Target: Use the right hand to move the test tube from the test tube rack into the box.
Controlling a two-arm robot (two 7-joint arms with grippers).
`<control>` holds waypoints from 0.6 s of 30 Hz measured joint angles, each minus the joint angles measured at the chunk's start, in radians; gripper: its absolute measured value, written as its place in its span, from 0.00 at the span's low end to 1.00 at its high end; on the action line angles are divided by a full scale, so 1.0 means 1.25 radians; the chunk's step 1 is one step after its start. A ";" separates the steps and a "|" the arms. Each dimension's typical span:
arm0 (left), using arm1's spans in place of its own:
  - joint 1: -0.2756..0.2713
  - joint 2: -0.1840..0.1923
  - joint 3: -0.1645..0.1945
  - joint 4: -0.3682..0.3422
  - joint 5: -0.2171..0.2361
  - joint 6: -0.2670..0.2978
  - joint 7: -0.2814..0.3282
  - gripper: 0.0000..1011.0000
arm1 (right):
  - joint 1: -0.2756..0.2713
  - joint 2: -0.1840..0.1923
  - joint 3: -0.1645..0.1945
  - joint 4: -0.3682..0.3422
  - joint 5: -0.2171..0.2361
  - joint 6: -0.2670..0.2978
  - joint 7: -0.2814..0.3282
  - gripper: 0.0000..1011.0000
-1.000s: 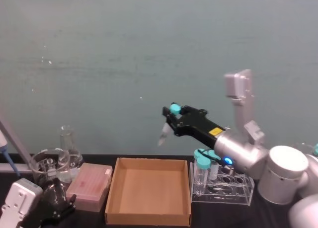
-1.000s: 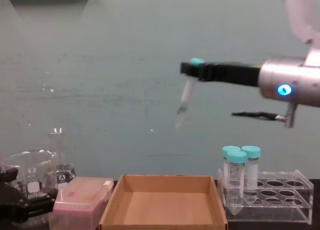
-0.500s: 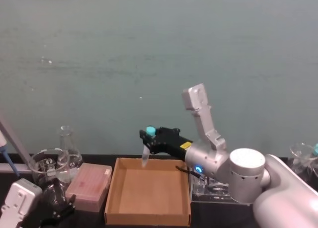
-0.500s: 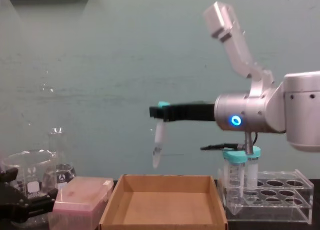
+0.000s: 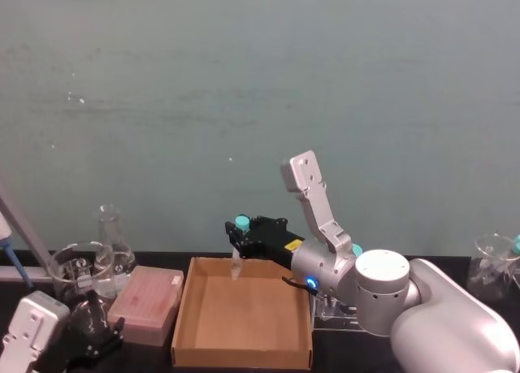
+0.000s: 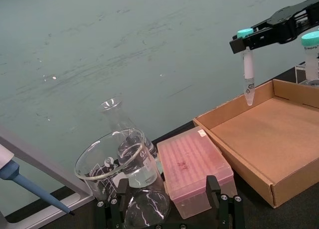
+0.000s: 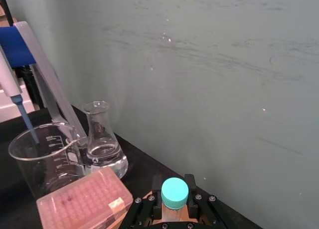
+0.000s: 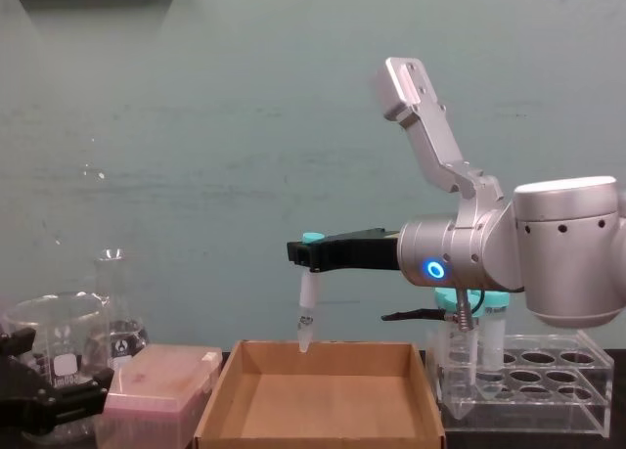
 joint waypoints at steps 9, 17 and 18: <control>0.000 0.000 0.000 0.000 0.000 0.000 0.000 0.99 | 0.017 -0.015 0.009 0.049 -0.017 -0.041 -0.004 0.27; 0.000 0.000 0.000 0.000 0.000 0.000 0.000 0.99 | 0.017 -0.014 0.008 0.046 -0.016 -0.038 -0.004 0.27; 0.000 0.000 0.000 0.000 0.000 0.000 0.000 0.99 | 0.016 -0.014 0.008 0.046 -0.016 -0.038 -0.004 0.27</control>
